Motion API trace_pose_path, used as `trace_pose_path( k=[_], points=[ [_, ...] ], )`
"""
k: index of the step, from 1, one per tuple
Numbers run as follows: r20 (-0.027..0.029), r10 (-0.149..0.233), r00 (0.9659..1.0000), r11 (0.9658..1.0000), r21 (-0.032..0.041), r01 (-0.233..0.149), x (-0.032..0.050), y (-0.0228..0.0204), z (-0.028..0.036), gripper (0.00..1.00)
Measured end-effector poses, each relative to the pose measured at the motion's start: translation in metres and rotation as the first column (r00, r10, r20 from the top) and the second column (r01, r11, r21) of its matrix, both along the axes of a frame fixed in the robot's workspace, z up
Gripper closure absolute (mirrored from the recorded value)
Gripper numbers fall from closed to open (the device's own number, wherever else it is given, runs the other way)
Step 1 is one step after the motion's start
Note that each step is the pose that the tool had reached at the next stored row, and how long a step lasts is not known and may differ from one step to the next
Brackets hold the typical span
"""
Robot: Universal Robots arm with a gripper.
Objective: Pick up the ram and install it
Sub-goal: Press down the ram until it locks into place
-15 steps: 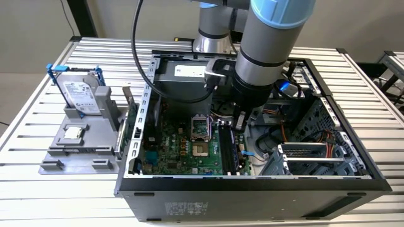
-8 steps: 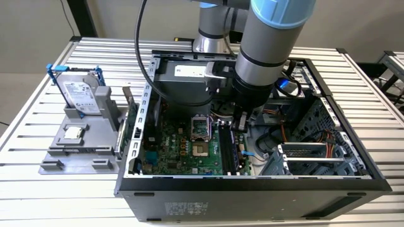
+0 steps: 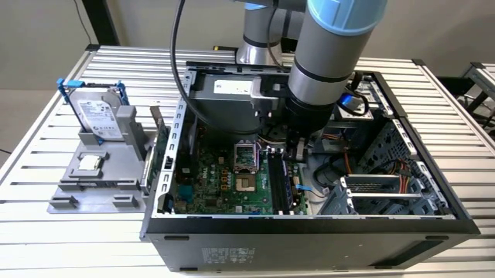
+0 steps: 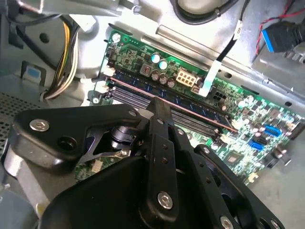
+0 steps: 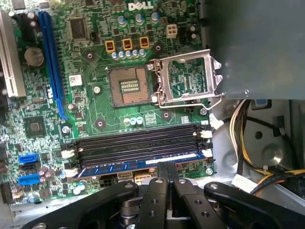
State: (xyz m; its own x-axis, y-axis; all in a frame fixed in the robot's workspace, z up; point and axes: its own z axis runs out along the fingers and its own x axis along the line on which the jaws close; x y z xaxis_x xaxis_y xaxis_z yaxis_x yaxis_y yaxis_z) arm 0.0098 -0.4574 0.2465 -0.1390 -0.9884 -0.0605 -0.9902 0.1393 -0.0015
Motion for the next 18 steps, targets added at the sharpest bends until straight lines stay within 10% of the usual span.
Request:
trace_pose_path(
  k=[18],
  points=[
    [0.0001, 0.094, 0.9956, 0.9955, -0.0148, -0.094, 0.0016, -0.009, -0.0018, 1.0]
  ],
)
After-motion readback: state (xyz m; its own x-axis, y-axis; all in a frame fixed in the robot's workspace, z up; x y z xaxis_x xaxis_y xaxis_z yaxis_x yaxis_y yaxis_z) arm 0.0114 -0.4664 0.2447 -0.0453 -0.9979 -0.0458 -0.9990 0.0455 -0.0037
